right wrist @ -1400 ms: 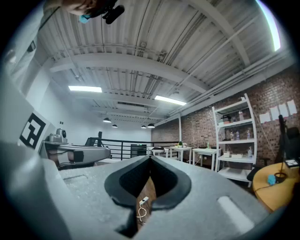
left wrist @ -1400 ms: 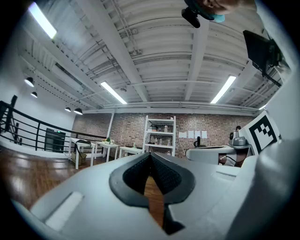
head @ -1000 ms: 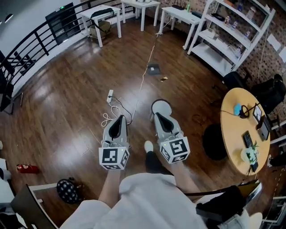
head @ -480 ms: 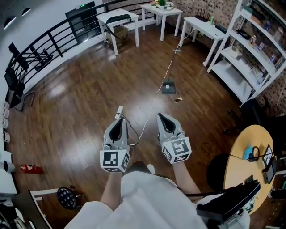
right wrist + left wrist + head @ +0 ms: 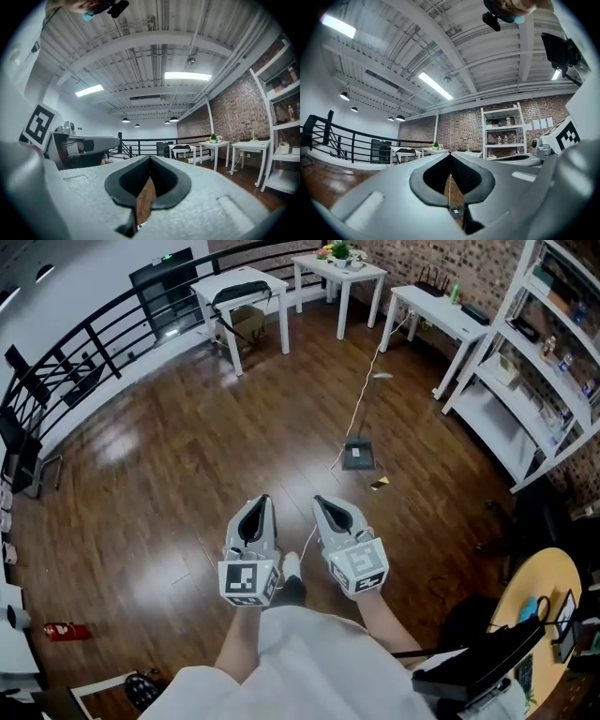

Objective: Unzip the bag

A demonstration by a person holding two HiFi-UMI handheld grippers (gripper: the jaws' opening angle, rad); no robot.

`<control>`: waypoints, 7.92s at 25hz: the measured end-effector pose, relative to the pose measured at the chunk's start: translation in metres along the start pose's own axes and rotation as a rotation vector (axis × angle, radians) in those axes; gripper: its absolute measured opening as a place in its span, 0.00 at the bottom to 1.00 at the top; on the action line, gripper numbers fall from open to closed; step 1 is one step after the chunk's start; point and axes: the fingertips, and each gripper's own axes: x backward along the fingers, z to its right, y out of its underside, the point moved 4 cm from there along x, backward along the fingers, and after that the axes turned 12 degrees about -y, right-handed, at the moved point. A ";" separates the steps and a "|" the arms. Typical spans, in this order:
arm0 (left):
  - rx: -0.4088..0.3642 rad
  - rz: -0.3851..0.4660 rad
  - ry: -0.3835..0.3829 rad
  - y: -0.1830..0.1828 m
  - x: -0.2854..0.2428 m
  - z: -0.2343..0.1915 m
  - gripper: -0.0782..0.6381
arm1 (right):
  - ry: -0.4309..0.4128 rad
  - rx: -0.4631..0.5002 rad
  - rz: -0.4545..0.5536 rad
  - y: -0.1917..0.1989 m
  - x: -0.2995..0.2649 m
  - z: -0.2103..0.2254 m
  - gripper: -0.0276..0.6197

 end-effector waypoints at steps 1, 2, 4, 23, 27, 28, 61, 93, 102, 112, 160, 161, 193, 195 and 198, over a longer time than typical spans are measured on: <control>0.002 0.002 -0.001 -0.001 -0.025 -0.010 0.13 | -0.002 0.004 -0.004 -0.003 -0.023 0.018 0.03; 0.003 0.008 -0.003 -0.004 -0.050 -0.021 0.13 | -0.007 0.013 -0.002 -0.010 -0.047 0.036 0.03; -0.001 0.028 -0.005 -0.017 -0.101 -0.046 0.13 | -0.014 0.034 0.011 -0.029 -0.099 0.070 0.03; -0.022 0.004 -0.139 -0.009 -0.534 -0.211 0.13 | -0.152 0.041 0.041 -0.067 -0.461 0.391 0.03; -0.055 0.038 -0.130 -0.028 -0.639 -0.219 0.13 | -0.161 0.077 0.071 -0.094 -0.531 0.476 0.03; -0.061 0.040 -0.131 -0.031 -0.659 -0.224 0.13 | -0.159 0.070 0.076 -0.096 -0.547 0.489 0.03; -0.008 -0.137 -0.021 0.048 -1.259 -0.436 0.13 | 0.073 -0.057 -0.120 -0.041 -1.008 0.885 0.03; 0.036 -0.534 -0.031 0.299 -1.570 -0.498 0.13 | -0.125 0.232 -0.509 0.214 -1.310 1.153 0.15; 0.202 -0.524 0.008 0.271 -1.584 -0.483 0.39 | -0.169 0.111 -0.465 0.146 -1.296 1.136 0.08; 0.184 -0.520 -0.110 0.265 -1.609 -0.477 0.20 | -0.197 0.117 -0.483 0.124 -1.286 1.127 0.08; 0.102 -0.678 -0.439 0.275 -1.431 -0.778 0.15 | 0.267 -0.062 -0.664 0.177 -1.279 1.142 0.08; 0.100 -0.676 -0.429 0.271 -1.426 -0.778 0.15 | 0.260 -0.051 -0.692 0.177 -1.278 1.138 0.09; -0.086 0.041 -0.158 -0.052 -1.154 -0.436 0.13 | 0.019 0.024 0.000 -0.127 -0.962 0.826 0.03; -0.084 0.050 -0.137 -0.043 -1.153 -0.426 0.13 | 0.037 0.043 -0.008 -0.121 -0.956 0.831 0.03; -0.089 0.051 -0.132 -0.047 -1.140 -0.424 0.13 | 0.039 0.054 -0.019 -0.120 -0.953 0.821 0.03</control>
